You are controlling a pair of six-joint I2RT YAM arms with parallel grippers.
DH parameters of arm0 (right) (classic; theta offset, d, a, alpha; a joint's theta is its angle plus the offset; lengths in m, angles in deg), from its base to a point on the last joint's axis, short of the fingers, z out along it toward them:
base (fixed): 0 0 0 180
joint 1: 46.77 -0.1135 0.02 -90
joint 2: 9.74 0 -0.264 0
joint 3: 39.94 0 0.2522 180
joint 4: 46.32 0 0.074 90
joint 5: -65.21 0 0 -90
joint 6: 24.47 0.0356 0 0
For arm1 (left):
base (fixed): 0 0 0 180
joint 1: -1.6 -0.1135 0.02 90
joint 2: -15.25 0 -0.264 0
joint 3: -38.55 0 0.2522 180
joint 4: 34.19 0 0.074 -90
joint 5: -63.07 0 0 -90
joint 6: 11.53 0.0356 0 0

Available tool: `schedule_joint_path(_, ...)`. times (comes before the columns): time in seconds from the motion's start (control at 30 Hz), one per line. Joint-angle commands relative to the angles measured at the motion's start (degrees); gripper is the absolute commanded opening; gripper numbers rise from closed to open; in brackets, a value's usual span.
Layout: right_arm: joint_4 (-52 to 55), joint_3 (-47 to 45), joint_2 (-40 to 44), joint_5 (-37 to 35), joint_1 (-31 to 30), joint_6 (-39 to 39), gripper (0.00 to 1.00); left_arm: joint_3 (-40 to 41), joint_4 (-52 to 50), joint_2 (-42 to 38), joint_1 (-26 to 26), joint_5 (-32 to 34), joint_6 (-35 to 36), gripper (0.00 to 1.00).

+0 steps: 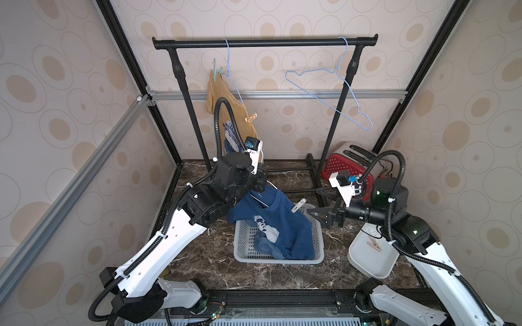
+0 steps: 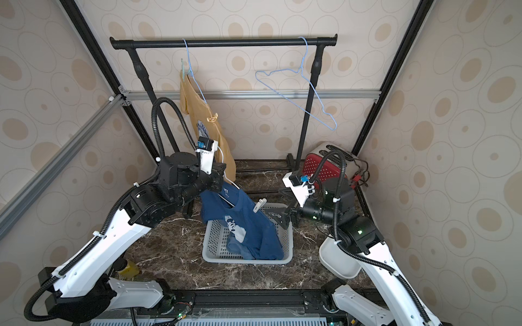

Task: Remove the clothespins securing t-shirts to the hanger
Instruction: Pick up the hanger from the clothes rail, then remove the clothespin from the hanger.

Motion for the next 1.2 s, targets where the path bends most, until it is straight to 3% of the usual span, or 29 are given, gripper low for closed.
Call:
schedule_joint_path(0.0, 10.8, 5.6, -1.9, -3.4, 0.0, -0.2, 1.00, 2.1, 5.0, -1.9, -0.3, 2.2, 1.0, 0.00)
schedule_joint_path(0.23, 30.0, 17.7, -7.4, -9.9, -0.1, 4.1, 1.00, 3.1, 6.6, -0.8, 0.4, 3.0, 1.7, 0.00)
schedule_joint_path(0.43, 38.9, 26.2, -12.4, -12.4, -1.7, 10.0, 1.00, 1.5, 6.5, 1.6, 4.0, 8.5, 5.2, 0.00)
schedule_joint_path(0.73, 38.8, 29.3, -16.8, -14.7, -6.9, 14.2, 0.99, -1.0, 5.5, 4.7, 6.5, 11.5, 6.8, 0.00)
schedule_joint_path(1.17, 31.0, 24.3, -20.0, -13.3, -10.2, 17.5, 0.71, -1.3, 5.1, 5.6, 7.0, 11.8, 6.7, 0.00)
